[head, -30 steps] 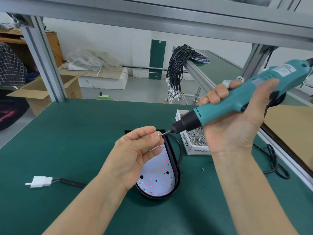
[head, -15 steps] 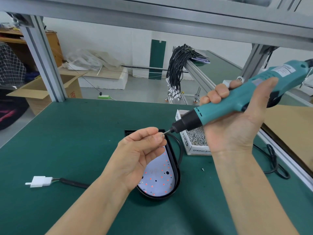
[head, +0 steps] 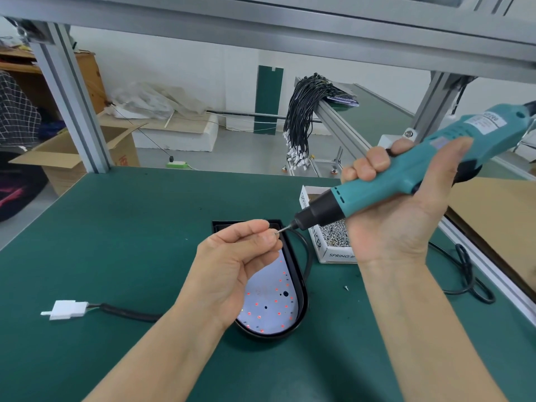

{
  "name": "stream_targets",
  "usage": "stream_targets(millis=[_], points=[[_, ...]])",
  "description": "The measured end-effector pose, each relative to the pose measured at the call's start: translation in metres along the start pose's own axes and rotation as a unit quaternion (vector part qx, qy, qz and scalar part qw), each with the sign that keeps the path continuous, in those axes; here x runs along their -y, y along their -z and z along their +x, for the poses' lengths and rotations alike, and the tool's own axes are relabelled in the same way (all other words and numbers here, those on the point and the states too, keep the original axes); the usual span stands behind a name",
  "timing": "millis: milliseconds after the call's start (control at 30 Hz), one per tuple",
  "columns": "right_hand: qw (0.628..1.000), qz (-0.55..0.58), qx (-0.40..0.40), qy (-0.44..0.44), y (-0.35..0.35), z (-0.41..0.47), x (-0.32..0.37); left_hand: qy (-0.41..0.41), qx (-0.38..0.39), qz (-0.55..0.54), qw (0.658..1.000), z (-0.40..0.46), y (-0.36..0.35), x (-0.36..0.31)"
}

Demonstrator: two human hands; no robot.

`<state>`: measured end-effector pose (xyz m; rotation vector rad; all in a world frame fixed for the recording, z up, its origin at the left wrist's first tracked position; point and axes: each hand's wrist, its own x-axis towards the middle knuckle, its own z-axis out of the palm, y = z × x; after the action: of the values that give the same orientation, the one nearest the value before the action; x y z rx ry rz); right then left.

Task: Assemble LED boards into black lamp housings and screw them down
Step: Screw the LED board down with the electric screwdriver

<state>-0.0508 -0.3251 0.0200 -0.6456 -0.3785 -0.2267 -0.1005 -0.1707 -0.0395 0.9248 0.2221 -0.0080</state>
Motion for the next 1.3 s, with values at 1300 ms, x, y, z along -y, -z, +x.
stream_targets(millis=[1300], points=[[0.997,-0.004,0.068,-0.042,0.003,-0.006,0.004,-0.040,0.051,0.025,0.998,-0.011,0.005,0.001]])
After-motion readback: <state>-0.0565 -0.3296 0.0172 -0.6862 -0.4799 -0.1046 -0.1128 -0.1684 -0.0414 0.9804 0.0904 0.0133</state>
